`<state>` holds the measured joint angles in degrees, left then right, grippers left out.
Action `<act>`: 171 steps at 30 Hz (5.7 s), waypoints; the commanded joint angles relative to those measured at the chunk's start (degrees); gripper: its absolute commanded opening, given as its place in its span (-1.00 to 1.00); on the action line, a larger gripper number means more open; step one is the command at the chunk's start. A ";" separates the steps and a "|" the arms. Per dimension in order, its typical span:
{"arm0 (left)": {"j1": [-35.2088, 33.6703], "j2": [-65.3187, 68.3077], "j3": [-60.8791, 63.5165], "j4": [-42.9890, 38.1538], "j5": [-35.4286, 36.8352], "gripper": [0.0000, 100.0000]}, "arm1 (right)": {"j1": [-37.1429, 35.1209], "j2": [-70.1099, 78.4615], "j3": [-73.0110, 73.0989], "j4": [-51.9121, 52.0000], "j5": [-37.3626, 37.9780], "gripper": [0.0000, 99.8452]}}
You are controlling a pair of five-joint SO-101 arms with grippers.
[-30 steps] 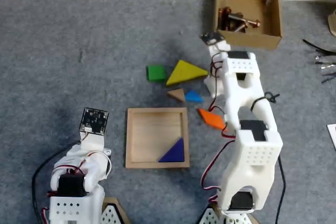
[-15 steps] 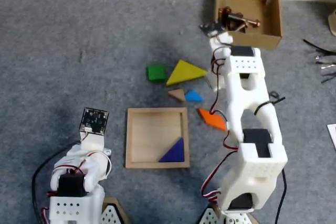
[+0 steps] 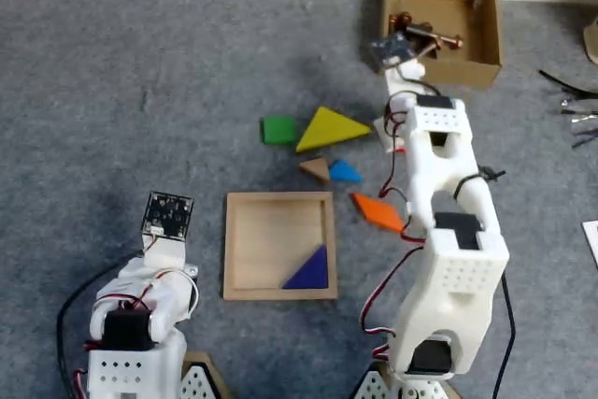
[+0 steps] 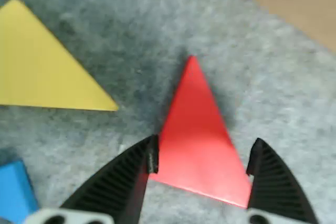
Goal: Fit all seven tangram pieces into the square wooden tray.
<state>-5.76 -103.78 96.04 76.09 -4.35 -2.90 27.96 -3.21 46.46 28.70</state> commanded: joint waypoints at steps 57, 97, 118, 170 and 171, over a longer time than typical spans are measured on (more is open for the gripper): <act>0.75 -0.40 1.10 0.26 -0.26 -0.99 | -3.30 5.32 -14.29 35.21 11.87 -0.75; 0.75 -0.40 1.10 0.26 -0.26 -0.99 | -2.24 4.18 -25.10 54.29 22.86 -0.41; 0.75 -0.40 1.10 0.26 -0.26 -0.99 | 0.92 -1.36 -5.41 43.56 34.55 -0.41; 0.75 -0.40 1.10 0.26 -0.26 -0.99 | -6.29 -1.63 -4.88 43.82 29.54 -0.56; 0.75 -0.40 1.10 0.26 -0.26 -0.99 | -6.64 -1.63 -4.88 43.82 29.19 -0.56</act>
<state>-5.76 -103.78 96.04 76.09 -4.44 -7.38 30.07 -7.87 90.24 58.77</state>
